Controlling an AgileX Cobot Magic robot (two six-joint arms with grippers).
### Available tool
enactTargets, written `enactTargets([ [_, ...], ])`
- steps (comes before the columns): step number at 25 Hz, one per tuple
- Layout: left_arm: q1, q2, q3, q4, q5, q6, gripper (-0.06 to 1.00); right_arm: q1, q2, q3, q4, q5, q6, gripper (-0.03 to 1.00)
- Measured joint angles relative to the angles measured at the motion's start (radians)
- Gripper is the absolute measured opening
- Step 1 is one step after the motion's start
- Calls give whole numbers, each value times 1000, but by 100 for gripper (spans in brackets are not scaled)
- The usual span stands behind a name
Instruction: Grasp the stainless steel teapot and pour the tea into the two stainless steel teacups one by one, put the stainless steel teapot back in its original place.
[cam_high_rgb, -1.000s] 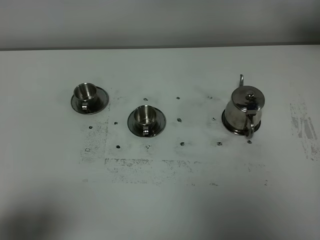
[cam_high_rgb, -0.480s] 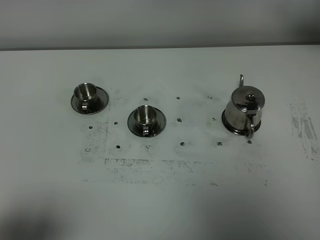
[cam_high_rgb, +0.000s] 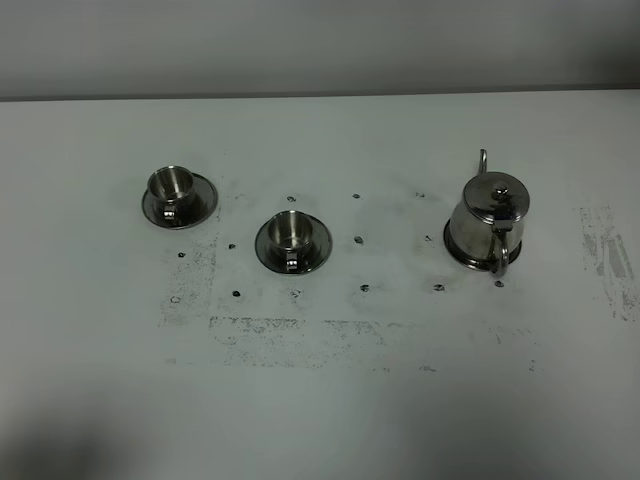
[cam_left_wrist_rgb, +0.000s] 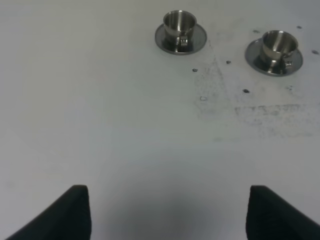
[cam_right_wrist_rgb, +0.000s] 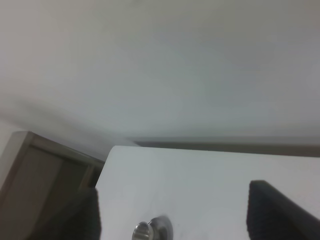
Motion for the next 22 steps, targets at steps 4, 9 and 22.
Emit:
enactTargets([
  [4, 0, 0, 0, -15, 0, -5, 69, 3, 0, 0, -6, 0, -2, 59],
  [9, 0, 0, 0, -15, 0, -6, 69, 36, -31, 0, -181, 0, -15, 59],
  [22, 0, 0, 0, -16, 0, -7, 69, 349, -314, 0, -640, 5, 76, 59],
])
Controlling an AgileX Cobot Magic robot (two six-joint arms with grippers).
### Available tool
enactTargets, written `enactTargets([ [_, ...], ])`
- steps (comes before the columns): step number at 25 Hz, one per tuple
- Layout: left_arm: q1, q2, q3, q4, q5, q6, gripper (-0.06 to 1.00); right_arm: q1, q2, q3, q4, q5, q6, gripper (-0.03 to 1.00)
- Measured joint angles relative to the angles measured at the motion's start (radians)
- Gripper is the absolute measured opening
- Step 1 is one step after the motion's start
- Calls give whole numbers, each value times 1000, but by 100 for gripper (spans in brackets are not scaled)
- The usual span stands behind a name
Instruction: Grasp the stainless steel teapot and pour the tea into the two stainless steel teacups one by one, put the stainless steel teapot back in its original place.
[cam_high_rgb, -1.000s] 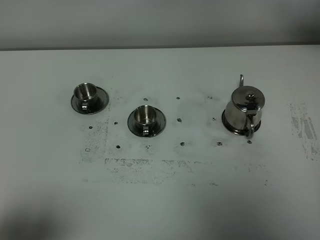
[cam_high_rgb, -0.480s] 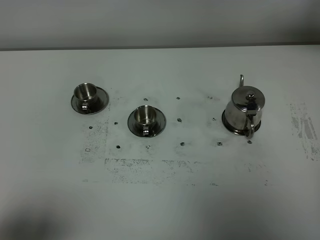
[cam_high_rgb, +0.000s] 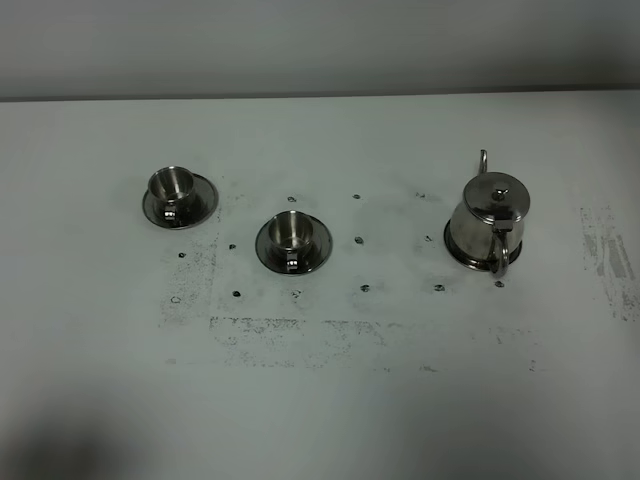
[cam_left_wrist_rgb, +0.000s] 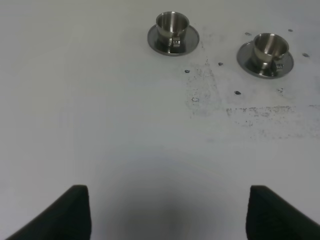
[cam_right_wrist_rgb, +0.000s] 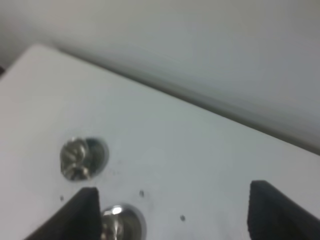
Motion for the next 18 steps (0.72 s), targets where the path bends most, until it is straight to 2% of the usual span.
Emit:
enactTargets([
  [2, 0, 0, 0, 0, 0, 0, 69, 77, -31, 0, -127, 1, 45, 59],
  [6, 0, 0, 0, 0, 0, 0, 69, 178, -50, 36, -282, 1, 121, 59],
  [10, 0, 0, 0, 0, 0, 0, 69, 247, -95, 195, -525, 1, 210, 59],
  [12, 0, 0, 0, 0, 0, 0, 69, 268, -148, 297, -608, -4, 262, 59],
  [14, 0, 0, 0, 0, 0, 0, 69, 276, -228, 424, -643, -56, 314, 59],
  [18, 0, 0, 0, 0, 0, 0, 69, 277, -389, 721, -655, -238, 391, 59],
])
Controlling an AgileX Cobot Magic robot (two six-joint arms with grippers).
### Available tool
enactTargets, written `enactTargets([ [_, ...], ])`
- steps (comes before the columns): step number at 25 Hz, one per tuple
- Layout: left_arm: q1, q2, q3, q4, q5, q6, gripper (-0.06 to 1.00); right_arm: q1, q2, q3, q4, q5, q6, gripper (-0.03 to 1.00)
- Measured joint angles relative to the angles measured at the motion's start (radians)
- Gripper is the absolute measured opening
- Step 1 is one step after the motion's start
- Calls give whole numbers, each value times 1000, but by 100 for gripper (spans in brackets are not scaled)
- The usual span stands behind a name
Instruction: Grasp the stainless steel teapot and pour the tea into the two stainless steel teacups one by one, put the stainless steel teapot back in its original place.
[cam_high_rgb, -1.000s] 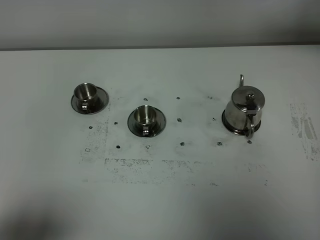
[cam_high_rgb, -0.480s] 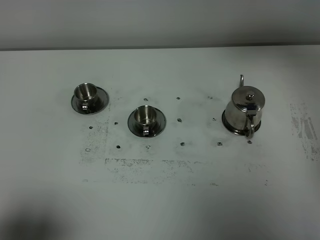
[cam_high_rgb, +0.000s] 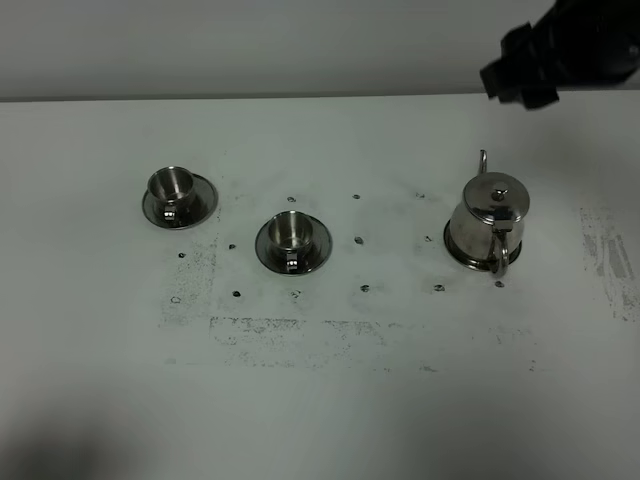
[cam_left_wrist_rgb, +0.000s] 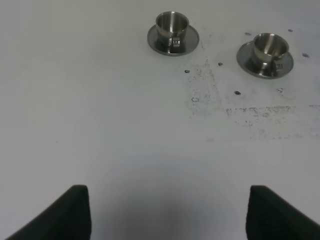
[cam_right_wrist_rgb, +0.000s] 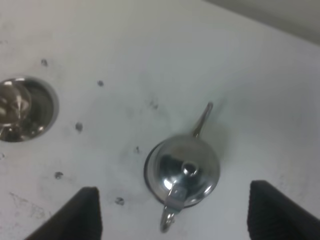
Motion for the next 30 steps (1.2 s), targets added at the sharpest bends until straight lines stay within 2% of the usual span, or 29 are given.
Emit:
enactTargets([
  [7, 0, 0, 0, 0, 0, 0, 69, 13, -110, 478, 73, -376, 73, 59],
  [11, 0, 0, 0, 0, 0, 0, 69, 72, -105, 648, 92, -601, 108, 59],
  [15, 0, 0, 0, 0, 0, 0, 69, 137, -56, 734, 95, -791, 147, 59],
  [26, 0, 0, 0, -1, 0, 0, 69, 161, 204, 754, 96, -1002, 179, 59],
  [30, 0, 0, 0, -1, 0, 0, 69, 161, 252, 754, 68, -1059, 210, 59],
])
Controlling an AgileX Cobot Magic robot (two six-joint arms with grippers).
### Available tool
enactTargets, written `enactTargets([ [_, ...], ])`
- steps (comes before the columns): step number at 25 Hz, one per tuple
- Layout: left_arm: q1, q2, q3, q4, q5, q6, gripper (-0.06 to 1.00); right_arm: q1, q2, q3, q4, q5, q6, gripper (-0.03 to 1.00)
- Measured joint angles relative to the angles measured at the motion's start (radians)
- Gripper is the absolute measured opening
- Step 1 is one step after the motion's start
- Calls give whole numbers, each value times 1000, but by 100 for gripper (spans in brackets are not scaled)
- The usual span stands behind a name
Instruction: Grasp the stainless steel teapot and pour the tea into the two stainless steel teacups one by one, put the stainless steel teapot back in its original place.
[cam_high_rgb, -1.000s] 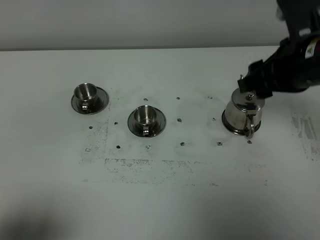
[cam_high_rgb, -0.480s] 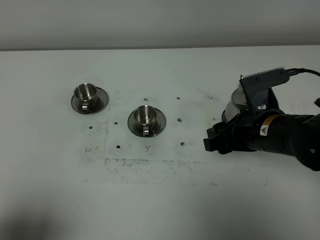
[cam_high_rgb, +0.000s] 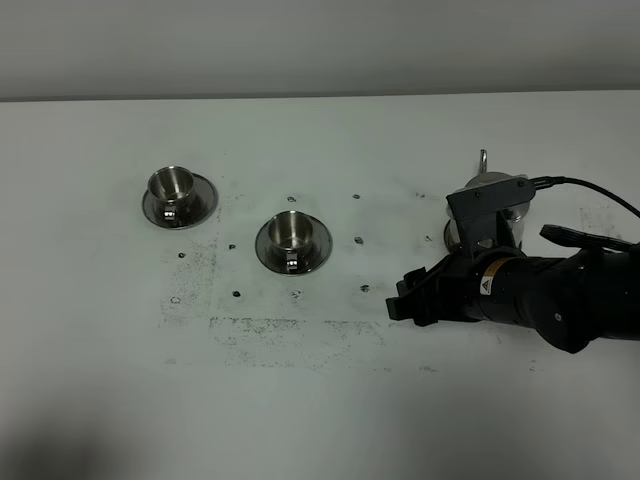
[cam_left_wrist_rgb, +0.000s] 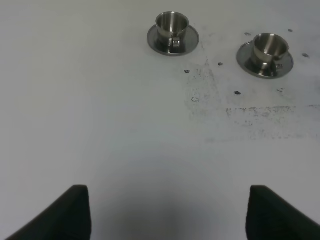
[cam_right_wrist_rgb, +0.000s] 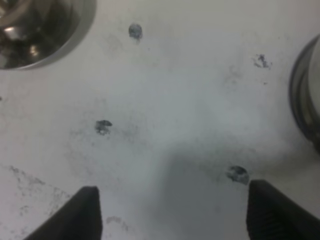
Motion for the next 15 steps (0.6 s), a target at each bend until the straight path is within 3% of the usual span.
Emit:
enactTargets([
  [6, 0, 0, 0, 0, 0, 0, 69, -2, 7, 0, -57, -4, 28, 59],
  [15, 0, 0, 0, 0, 0, 0, 69, -74, 7, 0, -112, 17, 40, 59],
])
